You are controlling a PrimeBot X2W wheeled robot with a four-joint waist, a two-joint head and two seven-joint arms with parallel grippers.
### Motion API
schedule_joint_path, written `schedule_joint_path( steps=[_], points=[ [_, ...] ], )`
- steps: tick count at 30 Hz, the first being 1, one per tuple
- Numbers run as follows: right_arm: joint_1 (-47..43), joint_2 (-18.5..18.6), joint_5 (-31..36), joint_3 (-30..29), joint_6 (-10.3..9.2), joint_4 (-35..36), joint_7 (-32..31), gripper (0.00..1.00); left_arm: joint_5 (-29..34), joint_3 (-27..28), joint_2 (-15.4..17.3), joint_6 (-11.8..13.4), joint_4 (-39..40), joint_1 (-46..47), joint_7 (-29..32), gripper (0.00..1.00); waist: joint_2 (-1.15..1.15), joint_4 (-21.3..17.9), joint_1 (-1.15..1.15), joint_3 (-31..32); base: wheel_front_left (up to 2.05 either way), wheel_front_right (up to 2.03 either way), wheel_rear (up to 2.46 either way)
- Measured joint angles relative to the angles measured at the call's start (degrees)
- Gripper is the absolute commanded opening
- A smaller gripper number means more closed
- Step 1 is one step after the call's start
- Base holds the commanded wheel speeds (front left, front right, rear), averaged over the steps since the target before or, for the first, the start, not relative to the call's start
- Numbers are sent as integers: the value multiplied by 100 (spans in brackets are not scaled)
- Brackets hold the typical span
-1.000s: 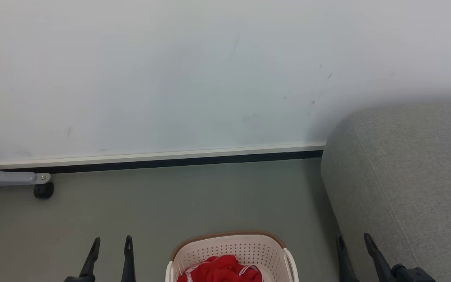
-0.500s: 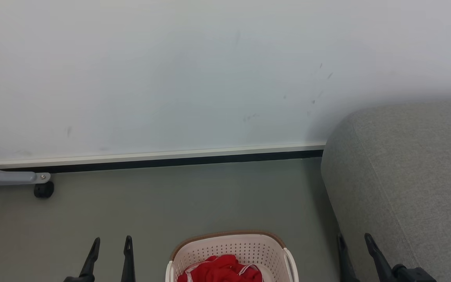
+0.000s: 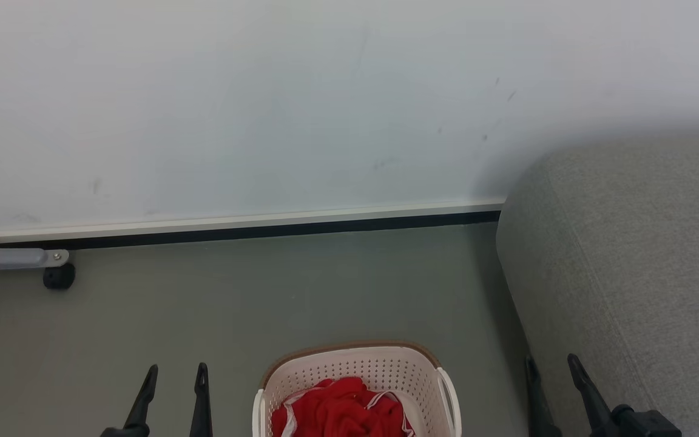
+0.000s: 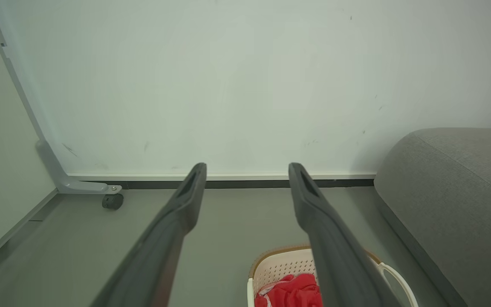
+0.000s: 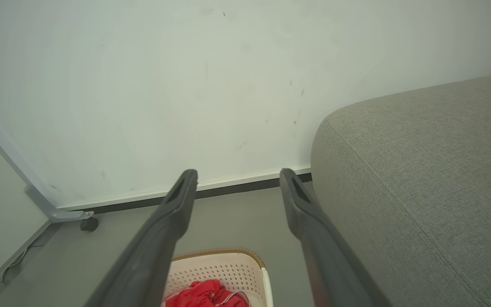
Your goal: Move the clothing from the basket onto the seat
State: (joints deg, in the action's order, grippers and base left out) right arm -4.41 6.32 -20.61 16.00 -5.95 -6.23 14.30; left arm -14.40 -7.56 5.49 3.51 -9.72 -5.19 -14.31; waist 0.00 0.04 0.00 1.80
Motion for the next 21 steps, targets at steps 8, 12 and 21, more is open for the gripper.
schedule_joint_path(
  steps=[8, 12, 21],
  points=[
    [182, 3, 53, -82, 19, 247, 0, 100, 58, -25, 15, -51, 86, 174, 0, 100, 0, -65, 0, -430, 0, 0, 0],
    [396, 4, 94, -141, 19, 364, 1, 100, 109, -73, 14, -57, 67, 465, 0, 100, 0, -121, 0, -722, 0, 0, 0],
    [1008, 21, 165, -244, 19, 524, 24, 100, 287, -334, -22, -108, -259, 1044, 0, 100, 0, -311, 1, -1433, 0, 0, 0]
  ],
)
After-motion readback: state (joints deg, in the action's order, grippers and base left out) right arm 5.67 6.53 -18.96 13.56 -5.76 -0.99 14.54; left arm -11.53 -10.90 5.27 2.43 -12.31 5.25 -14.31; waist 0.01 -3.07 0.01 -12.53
